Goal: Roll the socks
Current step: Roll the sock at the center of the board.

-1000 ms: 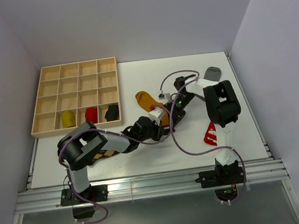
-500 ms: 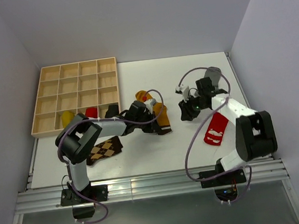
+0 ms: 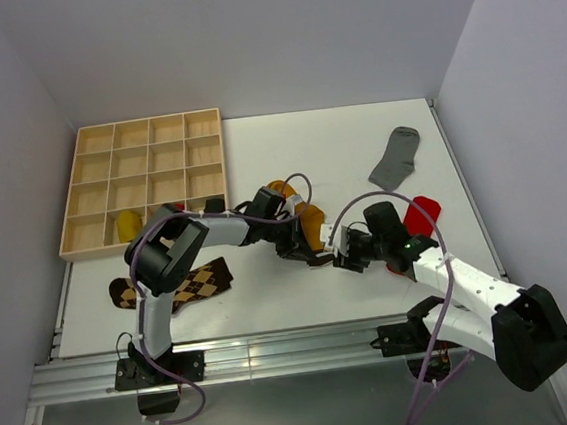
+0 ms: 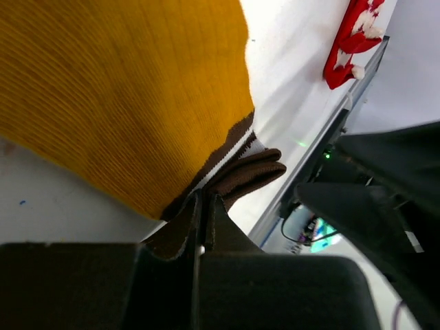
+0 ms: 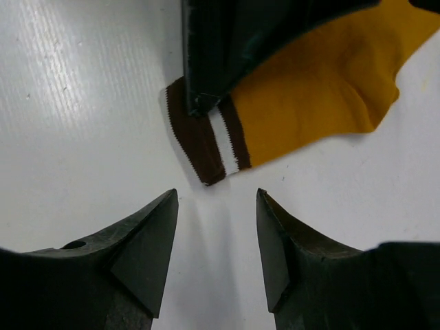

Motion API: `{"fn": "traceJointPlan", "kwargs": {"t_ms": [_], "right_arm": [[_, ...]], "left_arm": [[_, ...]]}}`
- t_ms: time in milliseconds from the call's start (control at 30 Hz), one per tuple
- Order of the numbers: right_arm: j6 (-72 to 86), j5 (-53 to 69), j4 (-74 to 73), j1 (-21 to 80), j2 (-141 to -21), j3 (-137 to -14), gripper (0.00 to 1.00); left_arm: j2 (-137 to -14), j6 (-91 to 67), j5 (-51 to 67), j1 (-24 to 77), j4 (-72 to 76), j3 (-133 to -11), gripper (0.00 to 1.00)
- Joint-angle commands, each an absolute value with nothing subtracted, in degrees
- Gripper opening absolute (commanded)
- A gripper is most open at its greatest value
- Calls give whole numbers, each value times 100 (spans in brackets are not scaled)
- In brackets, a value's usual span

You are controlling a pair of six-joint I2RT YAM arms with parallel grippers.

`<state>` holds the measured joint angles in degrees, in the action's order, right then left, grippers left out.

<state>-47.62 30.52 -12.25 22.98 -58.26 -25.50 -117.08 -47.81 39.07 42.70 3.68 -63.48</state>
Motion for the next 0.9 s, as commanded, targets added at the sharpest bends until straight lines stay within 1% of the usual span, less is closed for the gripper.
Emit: {"fn": "traceJointPlan", "kwargs": {"t_ms": [0,167,300,467,533,700,733,800,833,867], "right_arm": [[-5281,2813,-721,2574,-5546,-2356,57],[-5572,2383,-537,3040,-5449,-2048,61],[-5686,2031,-53,3357,-5484,-1767,61],[-5871,1452,579,3743,-5906,-1626,61],[-5906,1336,973,3814,-6072,-1556,60],[-6012,1090,1397,3937,-6433,-1564,60],[-6012,1012,1528,3937,-6590,-1591,60],[-6082,967,1547,3938,-6836,-1643,57],[-6065,923,1582,3955,-6881,-1670,53],[-6064,940,1565,3981,-6917,-1705,52]], "left_arm": [[-12146,-4781,3823,4237,-720,-6337,0],[-12348,-4737,3841,4228,-975,-6539,0],[-12445,-4658,3841,4228,-1125,-6679,0],[-12524,-4588,3850,4210,-1274,-6767,0],[-12551,-4526,3823,4210,-1327,-6820,0],[-12603,-4474,3893,4201,-1371,-6855,0],[-12612,-4456,3885,4210,-1397,-6873,0],[-12612,-4404,3911,4201,-1432,-6891,0],[-12612,-4386,3920,4201,-1467,-6899,0],[-12612,-4368,3920,4201,-1476,-6917,0]]}}
